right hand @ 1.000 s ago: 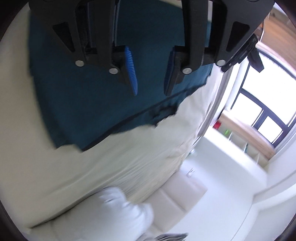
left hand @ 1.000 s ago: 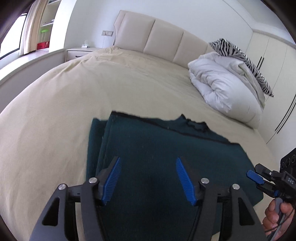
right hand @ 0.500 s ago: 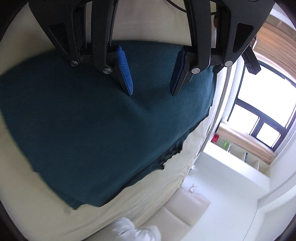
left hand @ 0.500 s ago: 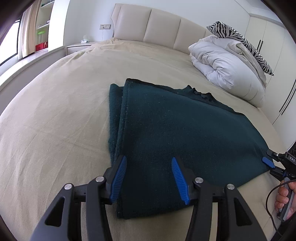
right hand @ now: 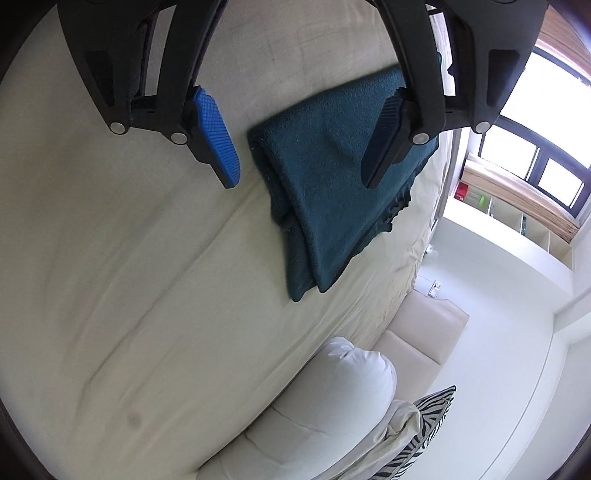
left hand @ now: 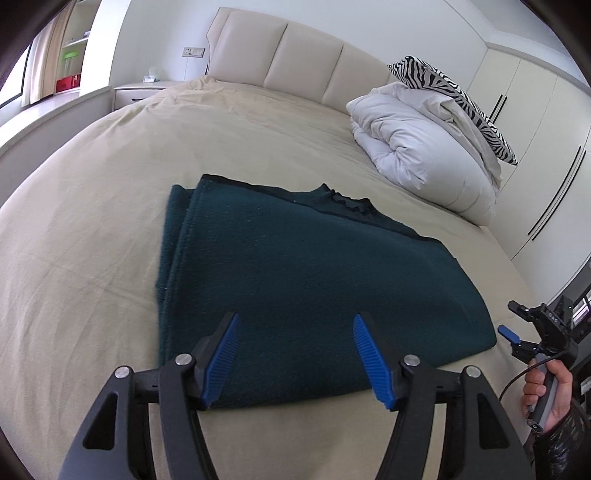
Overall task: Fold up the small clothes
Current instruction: 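Open both tools and withdraw them from the folded sweater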
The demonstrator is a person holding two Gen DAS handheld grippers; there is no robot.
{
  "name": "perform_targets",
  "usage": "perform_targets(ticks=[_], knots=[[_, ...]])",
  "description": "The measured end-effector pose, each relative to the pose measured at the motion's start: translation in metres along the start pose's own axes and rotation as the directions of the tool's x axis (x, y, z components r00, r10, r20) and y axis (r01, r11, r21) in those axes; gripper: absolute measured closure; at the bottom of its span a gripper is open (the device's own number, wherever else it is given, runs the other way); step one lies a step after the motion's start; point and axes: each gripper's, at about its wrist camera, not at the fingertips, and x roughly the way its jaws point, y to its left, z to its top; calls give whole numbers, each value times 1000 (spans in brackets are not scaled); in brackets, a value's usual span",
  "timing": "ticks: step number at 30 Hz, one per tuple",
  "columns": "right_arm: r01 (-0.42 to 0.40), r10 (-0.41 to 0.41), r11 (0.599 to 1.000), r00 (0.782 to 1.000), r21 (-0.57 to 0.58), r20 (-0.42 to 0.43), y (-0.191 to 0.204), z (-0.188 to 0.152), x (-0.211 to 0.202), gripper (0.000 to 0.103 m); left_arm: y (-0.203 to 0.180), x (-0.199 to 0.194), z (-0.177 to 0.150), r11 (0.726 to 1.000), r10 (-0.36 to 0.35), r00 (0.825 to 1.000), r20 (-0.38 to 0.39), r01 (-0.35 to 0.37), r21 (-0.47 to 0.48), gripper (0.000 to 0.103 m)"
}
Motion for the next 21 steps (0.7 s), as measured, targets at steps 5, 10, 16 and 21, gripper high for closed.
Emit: perform_targets(ticks=[5, 10, 16, 21], knots=[[27, -28, 1000, 997, -10, -77, 7, 18, 40, 36, -6, 11, -2, 999, -37, 999, -29, 36, -14, 36], [46, -47, 999, 995, -12, -91, 9, 30, 61, 36, 3, 18, -11, 998, -33, 998, -54, 30, -57, 36], [50, -51, 999, 994, -12, -95, 6, 39, 71, 36, -1, 18, -8, 997, -65, 997, -48, 62, -52, 36], [18, -20, 1000, 989, -16, -145, 14, 45, 91, 36, -14, 30, 11, 996, -80, 996, -27, 79, -30, 36]])
